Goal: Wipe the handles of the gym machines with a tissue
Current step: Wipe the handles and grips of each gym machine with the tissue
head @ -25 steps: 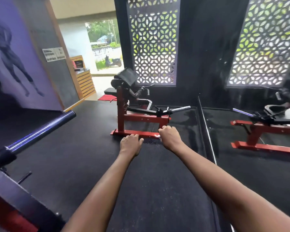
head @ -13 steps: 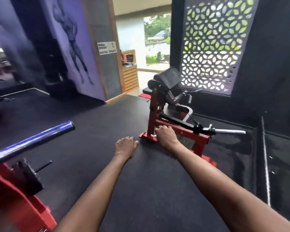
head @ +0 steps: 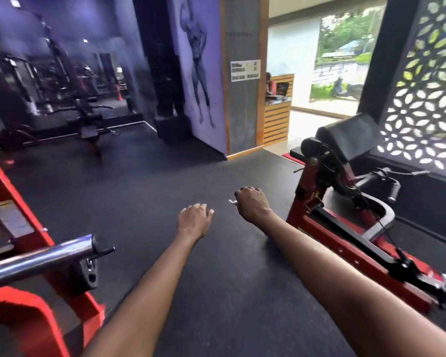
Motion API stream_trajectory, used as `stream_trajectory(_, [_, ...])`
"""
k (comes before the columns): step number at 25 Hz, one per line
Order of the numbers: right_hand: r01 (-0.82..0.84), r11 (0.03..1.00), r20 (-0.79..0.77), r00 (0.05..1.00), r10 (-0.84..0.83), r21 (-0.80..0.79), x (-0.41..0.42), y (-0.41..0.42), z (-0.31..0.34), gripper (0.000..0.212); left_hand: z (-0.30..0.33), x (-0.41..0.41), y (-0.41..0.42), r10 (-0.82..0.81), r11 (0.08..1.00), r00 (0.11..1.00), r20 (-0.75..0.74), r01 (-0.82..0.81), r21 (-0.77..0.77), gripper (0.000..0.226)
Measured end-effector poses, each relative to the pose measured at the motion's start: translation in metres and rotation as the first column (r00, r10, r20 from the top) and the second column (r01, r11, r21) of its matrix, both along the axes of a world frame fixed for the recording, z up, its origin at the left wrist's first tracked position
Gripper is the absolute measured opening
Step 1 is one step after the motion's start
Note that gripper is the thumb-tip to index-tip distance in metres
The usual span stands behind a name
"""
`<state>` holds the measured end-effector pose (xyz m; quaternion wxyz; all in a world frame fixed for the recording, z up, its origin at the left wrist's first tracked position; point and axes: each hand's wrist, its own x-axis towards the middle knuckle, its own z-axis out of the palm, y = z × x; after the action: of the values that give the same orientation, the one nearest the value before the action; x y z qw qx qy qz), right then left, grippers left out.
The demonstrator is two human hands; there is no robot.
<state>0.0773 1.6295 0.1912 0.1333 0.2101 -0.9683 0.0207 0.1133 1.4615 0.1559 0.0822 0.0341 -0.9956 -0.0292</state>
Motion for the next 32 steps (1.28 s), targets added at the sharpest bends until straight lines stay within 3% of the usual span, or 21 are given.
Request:
stream_trajectory(14, [-0.421,0.906,0.02,0.907,0.42,0.055,-0.375,-0.175,-0.009,0.026,0.004,-0.308,-0.142,0.364,0.932,0.931,0.027,-0.363,-0.008,0.04])
stream_trajectory(20, [-0.613,0.782,0.066,0.79,0.609,0.116,-0.522,-0.283,-0.007,0.034,-0.003,-0.413,-0.227,0.624,0.777,0.778,0.071,-0.628,0.047,0.039])
stream_trajectory(32, [-0.832,0.533,0.031,0.543,0.839,0.154,-0.697,-0.58,-0.003,0.029,0.002,-0.568,-0.475,0.845,0.534,0.534,-0.004,-0.845,0.041,0.039])
